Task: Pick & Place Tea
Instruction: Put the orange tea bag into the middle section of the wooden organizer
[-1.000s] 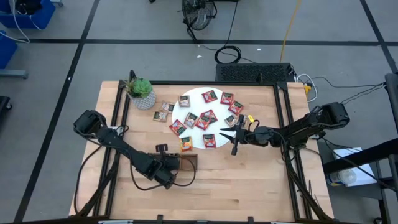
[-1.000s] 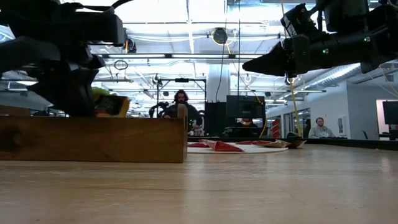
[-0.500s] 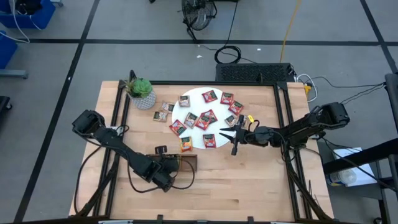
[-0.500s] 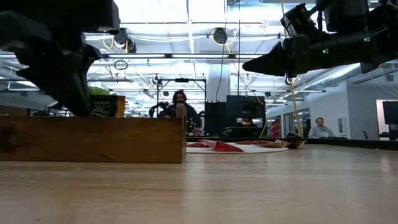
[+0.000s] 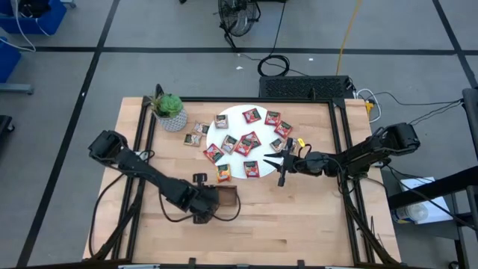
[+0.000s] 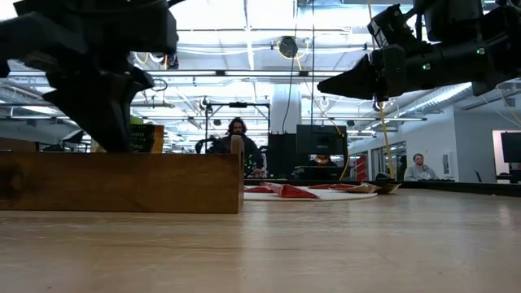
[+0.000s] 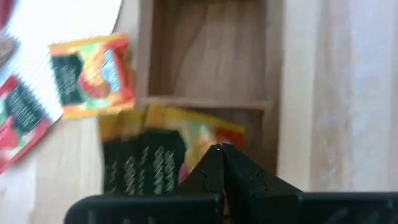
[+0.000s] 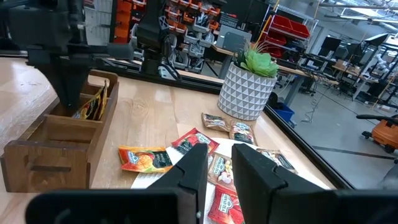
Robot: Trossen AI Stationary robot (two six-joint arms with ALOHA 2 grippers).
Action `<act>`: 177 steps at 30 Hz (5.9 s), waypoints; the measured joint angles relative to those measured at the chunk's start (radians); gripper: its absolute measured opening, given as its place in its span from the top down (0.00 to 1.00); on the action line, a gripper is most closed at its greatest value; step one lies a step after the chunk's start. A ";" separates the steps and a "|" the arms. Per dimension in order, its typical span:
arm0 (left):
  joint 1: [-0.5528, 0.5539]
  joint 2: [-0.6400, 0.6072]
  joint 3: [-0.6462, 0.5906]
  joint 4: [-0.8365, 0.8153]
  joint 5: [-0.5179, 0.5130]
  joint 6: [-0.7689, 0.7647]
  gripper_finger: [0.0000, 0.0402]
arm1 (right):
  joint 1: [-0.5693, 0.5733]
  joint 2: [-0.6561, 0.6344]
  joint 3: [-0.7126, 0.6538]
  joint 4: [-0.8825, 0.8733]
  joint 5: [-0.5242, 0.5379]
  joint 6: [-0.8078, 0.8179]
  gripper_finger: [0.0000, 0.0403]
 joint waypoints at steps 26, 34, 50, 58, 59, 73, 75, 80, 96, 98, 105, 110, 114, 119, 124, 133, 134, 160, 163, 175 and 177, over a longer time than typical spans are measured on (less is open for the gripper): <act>0.054 0.086 -0.009 0.062 0.125 0.055 1.00 | 0.000 0.000 0.000 -0.015 0.000 -0.003 0.85; 0.019 0.085 -0.009 -0.007 0.015 -0.008 1.00 | 0.000 0.000 0.000 -0.014 0.000 -0.001 0.85; -0.009 0.084 0.011 -0.009 0.070 0.030 0.98 | 0.000 0.000 0.000 -0.014 0.000 0.000 0.85; -0.010 0.083 0.011 0.001 0.146 0.146 0.99 | 0.000 0.000 0.000 -0.014 0.000 0.000 0.85; -0.010 0.082 0.011 0.001 0.129 0.152 0.98 | 0.000 0.000 0.000 -0.014 0.000 0.000 0.85; -0.009 -0.018 0.012 0.011 0.089 0.120 0.96 | 0.000 0.000 0.000 -0.014 0.000 0.000 0.85; -0.015 -0.052 0.012 0.009 0.086 0.118 0.99 | 0.000 0.000 0.000 -0.014 0.000 0.000 0.85; -0.023 -0.177 0.012 0.001 -0.005 0.118 0.97 | 0.000 0.000 0.000 -0.014 0.001 0.000 0.85; 0.382 -0.150 0.012 0.026 0.069 0.232 0.50 | 0.000 0.000 0.000 -0.023 0.002 -0.011 0.85; 0.410 -0.103 0.012 0.054 0.110 0.273 0.42 | 0.000 0.000 0.000 -0.023 0.002 -0.011 0.85; 0.493 0.029 0.012 0.122 0.228 0.378 0.22 | 0.000 0.000 0.000 -0.031 0.003 -0.012 0.85; 0.539 0.071 0.012 0.147 0.237 0.463 0.17 | 0.000 0.000 0.000 -0.039 0.003 -0.015 0.85; 0.564 0.082 0.012 0.154 0.340 0.499 0.19 | -0.001 0.000 0.000 -0.047 0.004 -0.015 0.85; 0.572 0.080 0.012 0.170 0.442 0.515 0.23 | -0.002 0.000 0.000 -0.047 0.004 -0.015 0.85; 0.576 0.097 0.012 0.210 0.434 0.518 0.26 | -0.002 0.000 0.000 -0.047 0.004 -0.015 0.85; 0.576 0.174 0.018 0.249 0.439 0.518 0.26 | -0.002 0.000 0.000 -0.055 0.004 -0.016 0.85; 0.576 0.187 0.018 0.258 0.438 0.518 0.26 | -0.002 0.000 0.000 -0.052 0.004 -0.016 0.85; 0.576 0.187 0.014 0.229 0.380 0.510 0.79 | -0.002 0.000 0.001 -0.053 0.004 -0.019 0.85; 0.576 0.166 0.012 0.227 0.374 0.513 0.94 | -0.003 0.000 0.001 -0.052 0.004 -0.019 0.85; 0.534 -0.038 0.008 0.217 0.194 0.560 0.99 | -0.003 0.000 0.000 -0.043 0.004 -0.016 0.85; 0.513 -0.080 0.008 0.214 0.132 0.545 0.99 | -0.002 0.000 0.000 -0.043 0.004 -0.016 0.85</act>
